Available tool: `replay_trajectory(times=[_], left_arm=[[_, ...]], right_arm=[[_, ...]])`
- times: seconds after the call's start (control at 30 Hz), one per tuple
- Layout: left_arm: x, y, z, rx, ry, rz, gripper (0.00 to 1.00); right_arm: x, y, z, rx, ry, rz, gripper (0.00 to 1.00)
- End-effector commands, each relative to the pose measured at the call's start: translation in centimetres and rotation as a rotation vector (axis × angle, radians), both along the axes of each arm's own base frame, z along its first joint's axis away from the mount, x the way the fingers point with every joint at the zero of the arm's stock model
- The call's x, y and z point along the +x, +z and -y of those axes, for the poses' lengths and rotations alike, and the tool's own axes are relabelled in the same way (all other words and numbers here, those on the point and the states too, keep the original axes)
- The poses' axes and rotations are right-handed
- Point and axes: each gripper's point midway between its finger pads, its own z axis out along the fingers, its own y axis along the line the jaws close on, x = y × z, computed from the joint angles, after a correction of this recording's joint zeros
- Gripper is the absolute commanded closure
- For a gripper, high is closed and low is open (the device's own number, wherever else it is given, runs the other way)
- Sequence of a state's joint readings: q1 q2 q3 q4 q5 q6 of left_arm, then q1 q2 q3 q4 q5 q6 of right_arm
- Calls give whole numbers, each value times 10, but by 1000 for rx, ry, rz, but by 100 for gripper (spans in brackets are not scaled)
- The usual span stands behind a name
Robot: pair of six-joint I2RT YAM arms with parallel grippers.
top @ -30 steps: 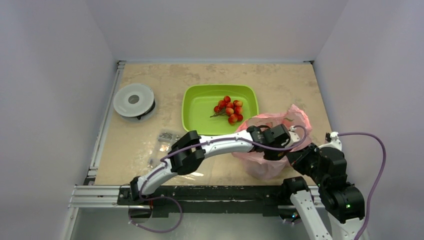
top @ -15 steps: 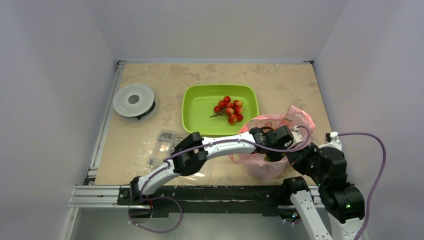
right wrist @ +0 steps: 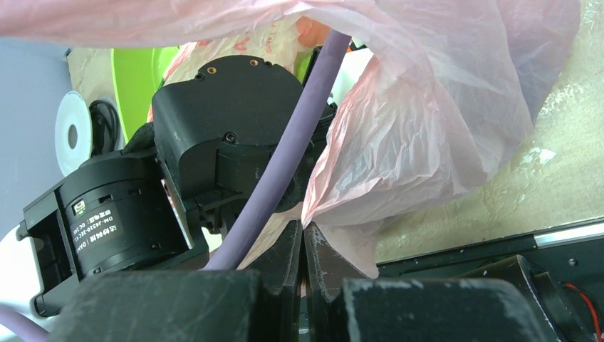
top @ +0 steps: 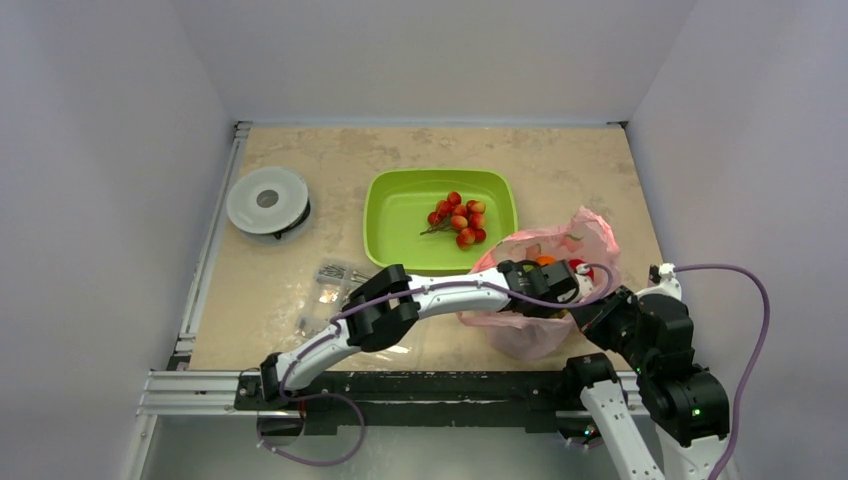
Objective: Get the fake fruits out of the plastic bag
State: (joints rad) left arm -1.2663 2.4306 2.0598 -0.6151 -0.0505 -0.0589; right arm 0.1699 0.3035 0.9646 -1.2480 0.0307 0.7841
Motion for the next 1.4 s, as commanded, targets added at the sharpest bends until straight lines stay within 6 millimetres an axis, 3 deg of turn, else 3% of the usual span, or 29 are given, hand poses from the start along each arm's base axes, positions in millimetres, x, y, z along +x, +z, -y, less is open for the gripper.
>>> replay_trajectory(times=[0.0,0.3,0.4,0.83,1.03,1.13,1.27,1.37], left_arm=[[2,12,-9,27,2,11,49],[3,126,5,-264,19,-60,92],[0,150,3,-343,14,-121,94],[-4,196,5,-510,2,-268,98],[9,213,9,-588,64,-300,100],[15,222,9,-634,80,-295,89],[21,215,9,-607,108,-283,55],[24,206,9,-588,122,-272,38]], right_arm=[[4,11,-1,7,6,40,100],[5,3,2,8,-25,27,100],[6,4,3,7,-28,32,100],[4,1,9,-12,-55,29,100],[-5,-2,20,-30,-113,22,100],[-7,-11,22,-34,-128,-5,100],[-5,5,24,-26,-139,46,100],[-5,13,25,-24,-144,71,100]])
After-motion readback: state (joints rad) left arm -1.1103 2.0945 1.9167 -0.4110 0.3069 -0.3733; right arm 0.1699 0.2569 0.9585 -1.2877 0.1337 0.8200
